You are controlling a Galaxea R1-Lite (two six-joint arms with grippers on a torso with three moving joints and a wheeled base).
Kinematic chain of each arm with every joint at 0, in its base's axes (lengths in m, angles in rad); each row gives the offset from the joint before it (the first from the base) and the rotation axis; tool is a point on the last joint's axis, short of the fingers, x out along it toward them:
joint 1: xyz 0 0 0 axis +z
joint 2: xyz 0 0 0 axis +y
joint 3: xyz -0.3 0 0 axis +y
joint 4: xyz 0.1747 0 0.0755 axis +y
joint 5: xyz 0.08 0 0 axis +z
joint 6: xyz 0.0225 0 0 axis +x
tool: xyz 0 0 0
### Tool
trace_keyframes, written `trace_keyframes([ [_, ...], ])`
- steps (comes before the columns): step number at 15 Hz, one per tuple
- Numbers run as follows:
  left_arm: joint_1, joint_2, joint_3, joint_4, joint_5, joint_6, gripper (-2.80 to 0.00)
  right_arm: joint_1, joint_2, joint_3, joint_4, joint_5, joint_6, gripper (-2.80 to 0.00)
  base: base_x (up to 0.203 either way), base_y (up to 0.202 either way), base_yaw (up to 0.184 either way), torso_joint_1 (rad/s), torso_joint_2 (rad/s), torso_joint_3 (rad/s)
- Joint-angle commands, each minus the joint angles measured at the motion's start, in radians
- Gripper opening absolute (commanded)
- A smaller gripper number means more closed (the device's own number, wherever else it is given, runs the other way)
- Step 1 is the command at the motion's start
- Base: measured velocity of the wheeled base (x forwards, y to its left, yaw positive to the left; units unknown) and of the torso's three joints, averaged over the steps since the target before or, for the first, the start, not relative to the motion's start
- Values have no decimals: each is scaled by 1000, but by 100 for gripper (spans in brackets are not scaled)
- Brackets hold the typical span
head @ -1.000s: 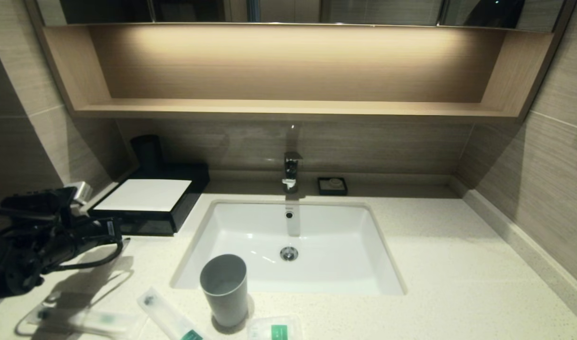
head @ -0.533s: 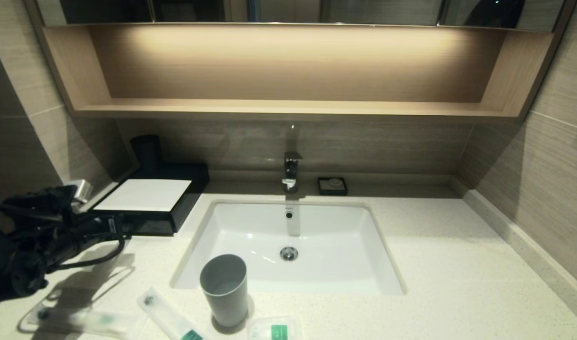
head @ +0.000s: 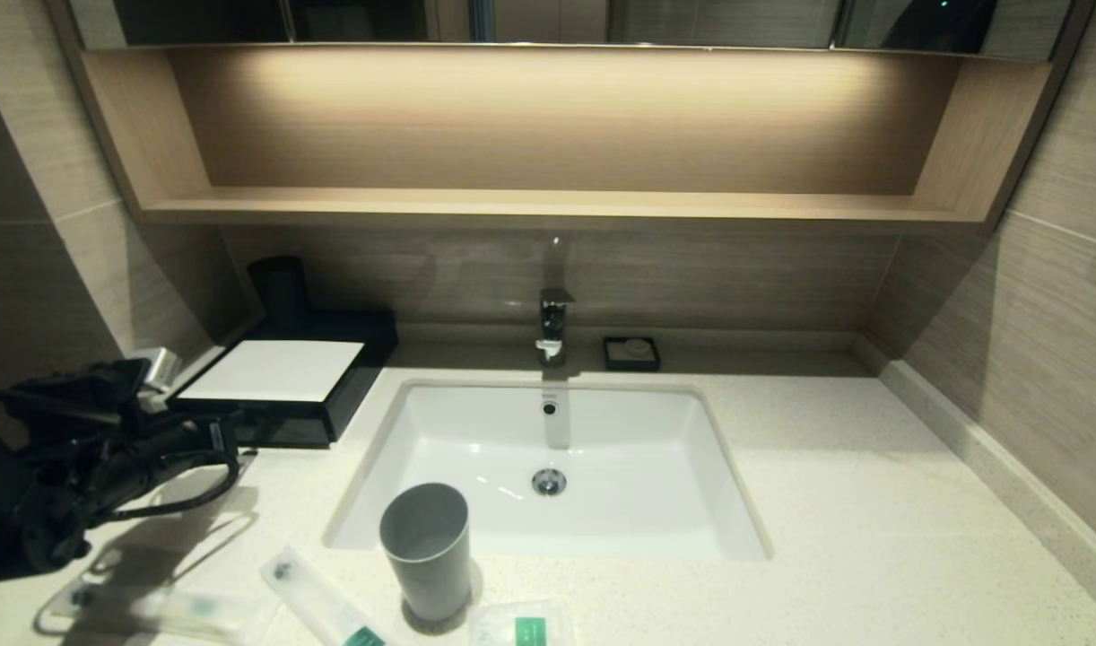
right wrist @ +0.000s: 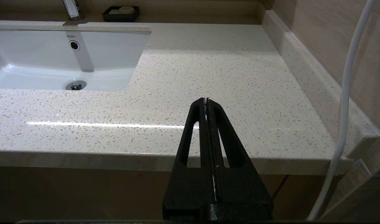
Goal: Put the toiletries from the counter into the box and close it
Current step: Open the drawer
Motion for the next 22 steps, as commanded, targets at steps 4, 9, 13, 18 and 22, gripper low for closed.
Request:
trace_keyframes([
  [4,2,3,2,-7,3,4,-280,0,-1,2,0,1,0,-280,0,0,0,0,0,0],
  [9,11,27,2,-8,4,40,-280,0,1,2,0,0,0,-280,0,0,0,0,0,0],
  [13,17,60,11,-88,5,44,-280,0,1,2,0,0,0,-280,0,0,0,0,0,0],
  [18,19,65,20,-120,6,47,-280,0,0,2,0,1,0,-280,0,0,0,0,0,0],
  [22,17,66,22,-118,6,47,-280,0,1,2,0,0,0,-280,0,0,0,0,0,0],
])
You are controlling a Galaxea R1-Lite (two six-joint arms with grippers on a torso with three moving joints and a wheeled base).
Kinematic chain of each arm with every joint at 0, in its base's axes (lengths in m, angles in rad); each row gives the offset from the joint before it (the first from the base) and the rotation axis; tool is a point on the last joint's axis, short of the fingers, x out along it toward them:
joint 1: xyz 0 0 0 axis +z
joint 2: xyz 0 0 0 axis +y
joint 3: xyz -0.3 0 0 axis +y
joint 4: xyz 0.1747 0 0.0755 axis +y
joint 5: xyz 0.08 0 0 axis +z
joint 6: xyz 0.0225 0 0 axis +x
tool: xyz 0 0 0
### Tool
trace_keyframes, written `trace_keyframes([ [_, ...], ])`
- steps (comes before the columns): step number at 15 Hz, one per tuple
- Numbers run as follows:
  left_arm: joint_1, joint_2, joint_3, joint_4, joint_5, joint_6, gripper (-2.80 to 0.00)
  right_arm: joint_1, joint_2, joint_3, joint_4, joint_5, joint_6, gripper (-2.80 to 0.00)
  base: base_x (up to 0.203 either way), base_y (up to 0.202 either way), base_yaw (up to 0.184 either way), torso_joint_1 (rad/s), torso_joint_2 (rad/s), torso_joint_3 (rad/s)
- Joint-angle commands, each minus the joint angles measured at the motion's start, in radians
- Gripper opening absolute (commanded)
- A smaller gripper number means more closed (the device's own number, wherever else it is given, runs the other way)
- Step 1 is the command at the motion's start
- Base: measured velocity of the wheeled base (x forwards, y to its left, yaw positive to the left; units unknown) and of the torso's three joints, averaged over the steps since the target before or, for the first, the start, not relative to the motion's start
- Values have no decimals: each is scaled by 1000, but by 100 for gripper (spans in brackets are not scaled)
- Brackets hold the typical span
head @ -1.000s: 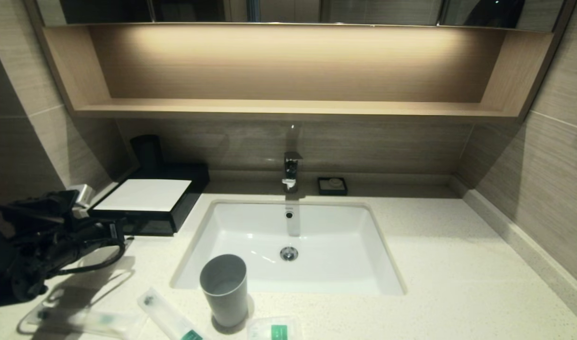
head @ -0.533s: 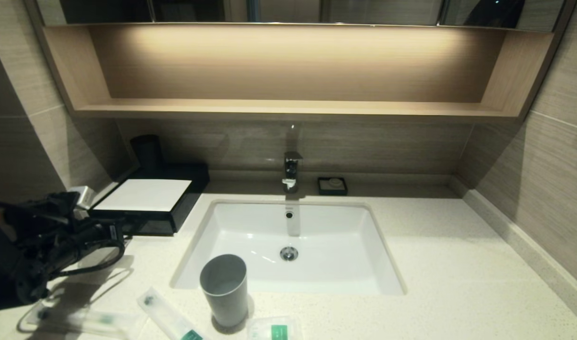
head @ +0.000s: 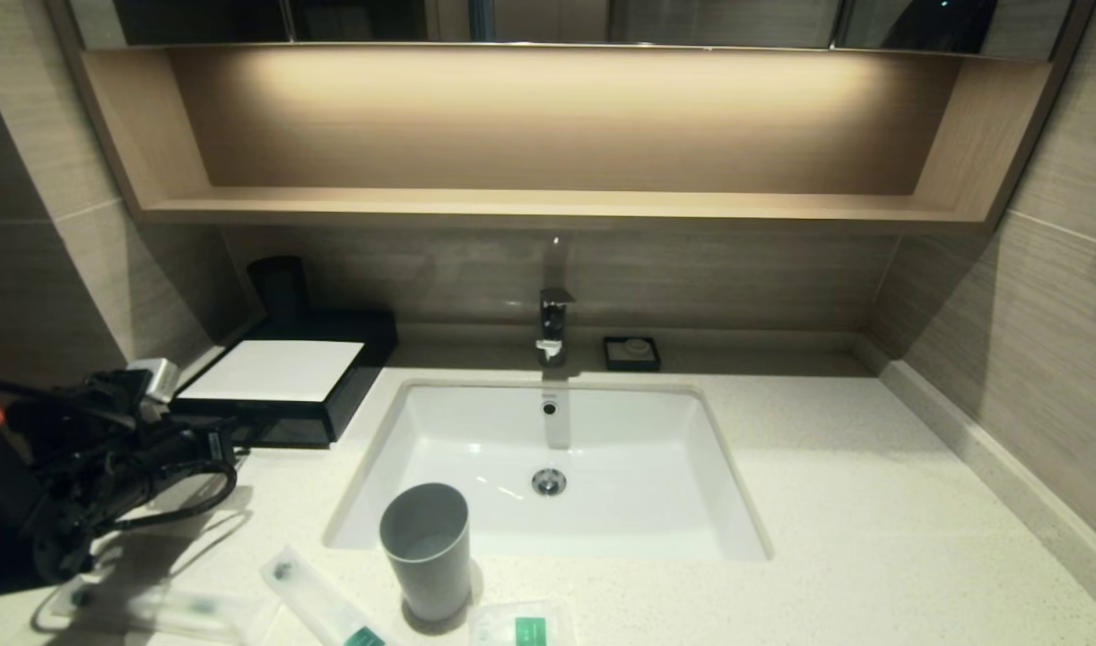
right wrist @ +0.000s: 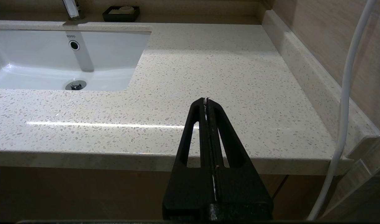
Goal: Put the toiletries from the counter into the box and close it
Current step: Open the drawer
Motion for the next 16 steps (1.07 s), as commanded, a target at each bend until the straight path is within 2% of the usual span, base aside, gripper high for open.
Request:
trace_keyframes([
  [1,0,1,0,-9,-2,1,-280,0,1,2,0,0,0,-280,0,0,0,0,0,0],
  [16,-1,22,-15,-14,0,0,-280,0,-1,2,0,0,0,-280,0,0,0,0,0,0],
])
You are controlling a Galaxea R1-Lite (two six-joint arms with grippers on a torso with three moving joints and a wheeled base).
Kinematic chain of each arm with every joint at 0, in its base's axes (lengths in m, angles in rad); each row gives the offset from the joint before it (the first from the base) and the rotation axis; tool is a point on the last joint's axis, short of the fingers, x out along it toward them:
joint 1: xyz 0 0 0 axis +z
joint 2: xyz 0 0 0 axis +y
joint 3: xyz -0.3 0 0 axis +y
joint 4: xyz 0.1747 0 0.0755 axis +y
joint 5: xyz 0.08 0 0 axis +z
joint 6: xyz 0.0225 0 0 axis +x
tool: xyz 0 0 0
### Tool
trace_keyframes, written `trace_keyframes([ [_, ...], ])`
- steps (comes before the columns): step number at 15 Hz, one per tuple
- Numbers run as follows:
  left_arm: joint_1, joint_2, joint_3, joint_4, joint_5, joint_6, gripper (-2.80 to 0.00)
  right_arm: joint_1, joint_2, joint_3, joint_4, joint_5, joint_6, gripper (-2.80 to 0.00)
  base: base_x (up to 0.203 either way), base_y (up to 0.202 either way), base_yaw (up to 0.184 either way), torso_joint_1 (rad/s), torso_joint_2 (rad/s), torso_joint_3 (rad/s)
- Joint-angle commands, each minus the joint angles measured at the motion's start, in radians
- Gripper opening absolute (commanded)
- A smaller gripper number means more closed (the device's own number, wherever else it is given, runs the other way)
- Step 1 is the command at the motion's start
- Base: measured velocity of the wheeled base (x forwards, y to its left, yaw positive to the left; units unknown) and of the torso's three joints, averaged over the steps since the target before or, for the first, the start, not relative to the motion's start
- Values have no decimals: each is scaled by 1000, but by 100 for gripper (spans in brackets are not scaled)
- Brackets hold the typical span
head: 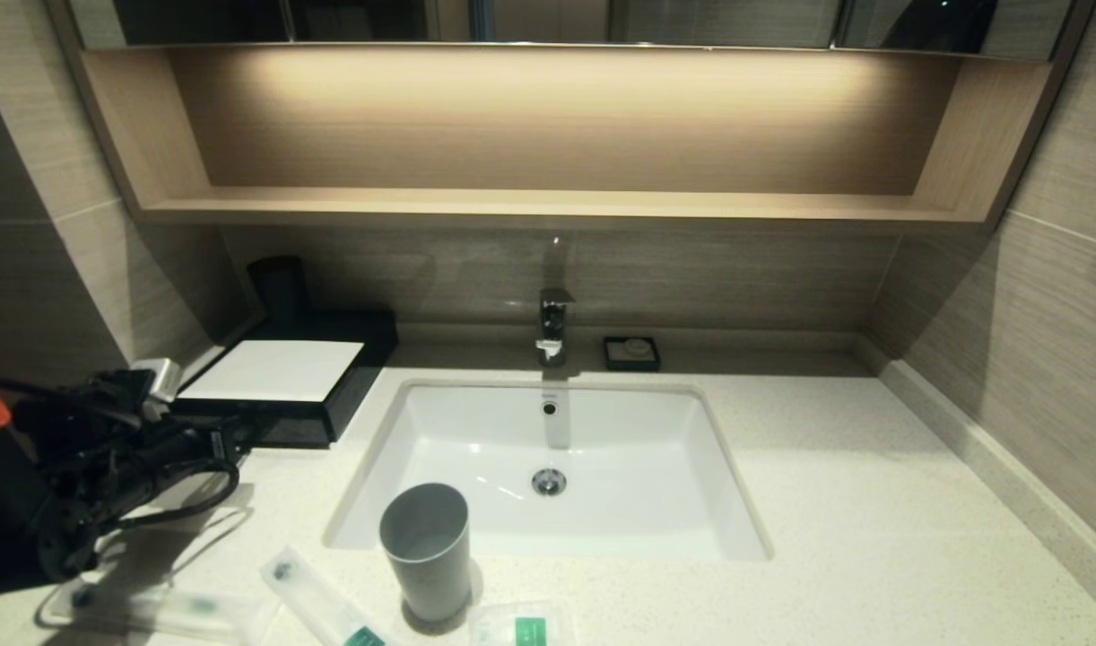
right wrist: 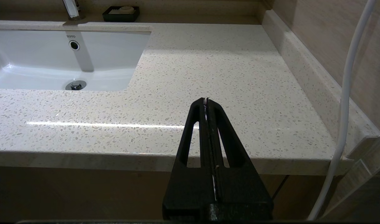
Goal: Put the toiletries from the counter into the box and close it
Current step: Open the drawer
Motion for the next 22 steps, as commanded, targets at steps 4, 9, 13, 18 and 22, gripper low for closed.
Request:
trace_keyframes([
  [4,0,5,0,-23,-2,0,-280,0,1,2,0,0,0,-280,0,0,0,0,0,0],
  [9,0,8,0,-24,-2,0,-280,0,1,2,0,0,0,-280,0,0,0,0,0,0],
  [13,0,12,-4,-24,-2,0,-280,0,1,2,0,0,0,-280,0,0,0,0,0,0],
  [18,0,28,-11,-38,-2,0,-280,0,1,2,0,0,0,-280,0,0,0,0,0,0],
  [22,0,25,-13,-38,-2,0,-280,0,0,2,0,0,0,-280,0,0,0,0,0,0],
])
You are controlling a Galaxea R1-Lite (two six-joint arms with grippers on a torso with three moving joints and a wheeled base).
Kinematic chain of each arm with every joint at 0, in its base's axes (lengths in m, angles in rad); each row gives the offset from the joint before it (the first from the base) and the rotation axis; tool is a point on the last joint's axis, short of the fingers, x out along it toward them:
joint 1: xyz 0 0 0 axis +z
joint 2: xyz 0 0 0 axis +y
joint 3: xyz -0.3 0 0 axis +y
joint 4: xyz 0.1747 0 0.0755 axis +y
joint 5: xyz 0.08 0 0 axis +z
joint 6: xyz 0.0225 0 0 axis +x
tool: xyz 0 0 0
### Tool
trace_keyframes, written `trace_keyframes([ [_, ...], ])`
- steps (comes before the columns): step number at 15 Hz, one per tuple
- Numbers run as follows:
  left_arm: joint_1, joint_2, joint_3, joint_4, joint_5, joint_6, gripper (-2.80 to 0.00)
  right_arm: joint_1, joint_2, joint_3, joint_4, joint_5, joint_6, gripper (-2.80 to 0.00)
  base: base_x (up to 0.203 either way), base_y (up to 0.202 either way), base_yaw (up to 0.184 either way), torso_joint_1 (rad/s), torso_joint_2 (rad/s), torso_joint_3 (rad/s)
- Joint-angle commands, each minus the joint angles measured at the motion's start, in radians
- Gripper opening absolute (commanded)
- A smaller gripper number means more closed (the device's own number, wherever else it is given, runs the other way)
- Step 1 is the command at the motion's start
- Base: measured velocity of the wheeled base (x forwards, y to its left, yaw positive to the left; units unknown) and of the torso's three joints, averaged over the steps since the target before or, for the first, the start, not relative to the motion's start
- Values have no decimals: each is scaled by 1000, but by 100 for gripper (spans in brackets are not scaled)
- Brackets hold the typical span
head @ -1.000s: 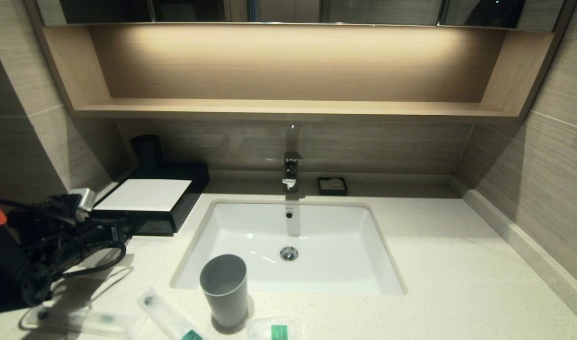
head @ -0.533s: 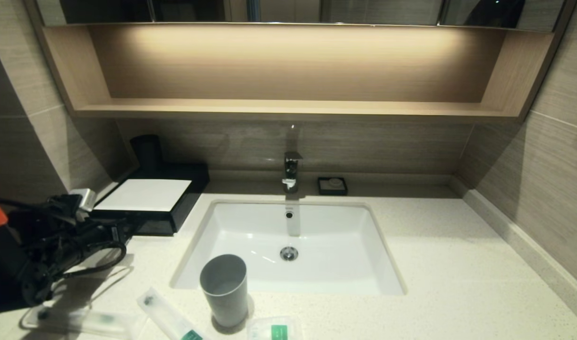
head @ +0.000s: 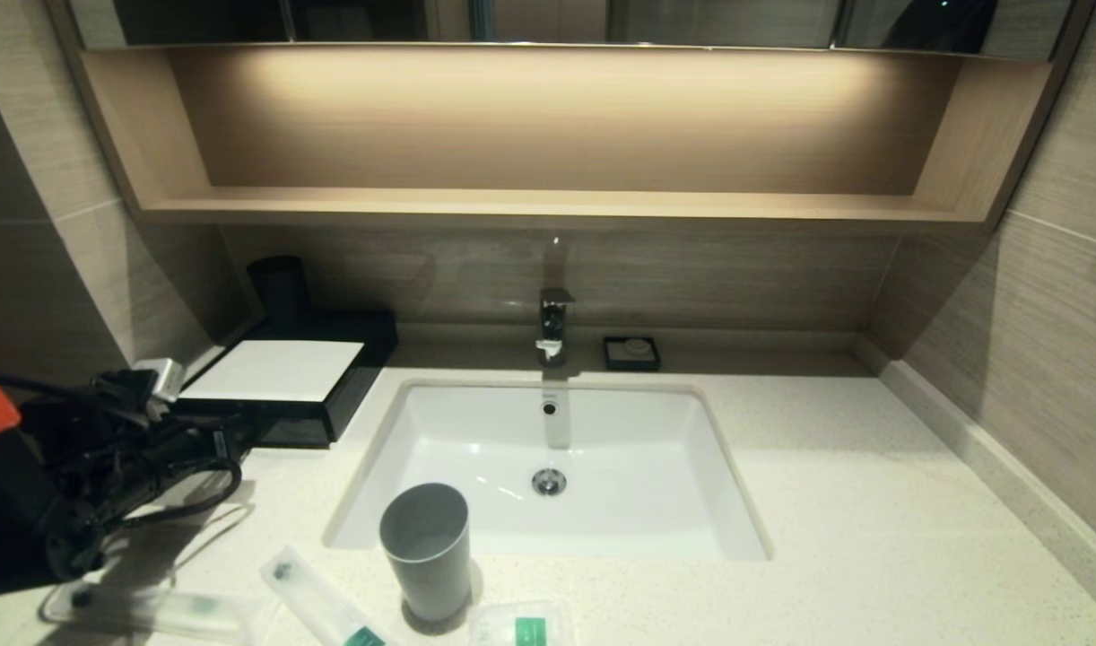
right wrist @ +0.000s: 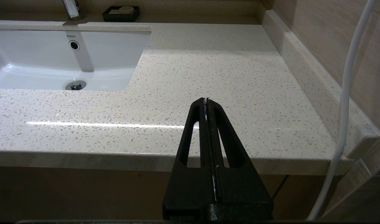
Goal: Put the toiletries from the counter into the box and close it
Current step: Open the drawer
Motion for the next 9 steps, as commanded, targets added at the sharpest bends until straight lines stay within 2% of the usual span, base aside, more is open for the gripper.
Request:
trace_keyframes([
  [1,0,3,-1,-7,-2,0,-280,0,1,2,0,0,-1,-280,0,0,0,0,0,0],
  [9,-1,11,3,-37,-3,0,-280,0,1,2,0,0,-1,-280,0,0,0,0,0,0],
])
